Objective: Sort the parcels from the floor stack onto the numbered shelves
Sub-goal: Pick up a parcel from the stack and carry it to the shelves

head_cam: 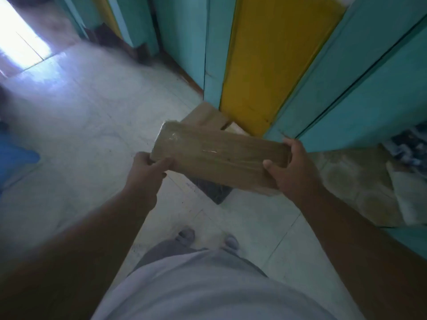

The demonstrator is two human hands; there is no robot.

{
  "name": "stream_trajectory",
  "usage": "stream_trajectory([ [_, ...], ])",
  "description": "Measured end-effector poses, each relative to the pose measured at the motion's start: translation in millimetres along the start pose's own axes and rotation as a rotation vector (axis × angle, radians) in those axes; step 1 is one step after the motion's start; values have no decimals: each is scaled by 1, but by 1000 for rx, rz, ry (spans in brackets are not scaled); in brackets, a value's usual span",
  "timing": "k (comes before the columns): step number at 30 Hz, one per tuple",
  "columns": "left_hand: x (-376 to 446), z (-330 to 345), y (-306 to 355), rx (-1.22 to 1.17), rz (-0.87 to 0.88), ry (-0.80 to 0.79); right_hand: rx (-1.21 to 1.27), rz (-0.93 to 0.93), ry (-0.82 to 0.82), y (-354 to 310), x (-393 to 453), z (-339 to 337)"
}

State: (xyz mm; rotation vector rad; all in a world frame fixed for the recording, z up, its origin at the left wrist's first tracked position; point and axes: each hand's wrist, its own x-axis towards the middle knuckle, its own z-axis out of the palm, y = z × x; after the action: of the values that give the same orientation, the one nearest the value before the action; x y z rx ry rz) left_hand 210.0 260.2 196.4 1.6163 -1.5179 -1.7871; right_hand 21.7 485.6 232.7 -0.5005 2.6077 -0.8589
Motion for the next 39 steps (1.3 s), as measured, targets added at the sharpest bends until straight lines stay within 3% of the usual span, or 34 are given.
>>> stream_trajectory([
  [6, 22, -32, 51, -125, 89, -169, 165, -37, 45, -64, -24, -9],
  [11, 43, -58, 86, -236, 102, -220, -176, -139, -24, -106, -35, -1],
  [14, 52, -63, 105, -328, 7, -314, -349, -122, -83, -113, -30, 7],
  [22, 45, -43, 128, -628, -180, -476, -306, -33, 43, -123, -23, -2],
  [28, 33, -1, 126, -473, -242, -497, -311, -93, 121, -130, -26, 8],
  [32, 26, 13, 121, -383, -251, -506, -278, -51, 79, -129, -24, 4],
  [36, 23, 13, 125, -205, -10, -511, -518, -17, -10, -139, -17, 12],
  [39, 14, 13, 127, 103, 275, -566, -307, -13, -33, -158, -10, 23],
])
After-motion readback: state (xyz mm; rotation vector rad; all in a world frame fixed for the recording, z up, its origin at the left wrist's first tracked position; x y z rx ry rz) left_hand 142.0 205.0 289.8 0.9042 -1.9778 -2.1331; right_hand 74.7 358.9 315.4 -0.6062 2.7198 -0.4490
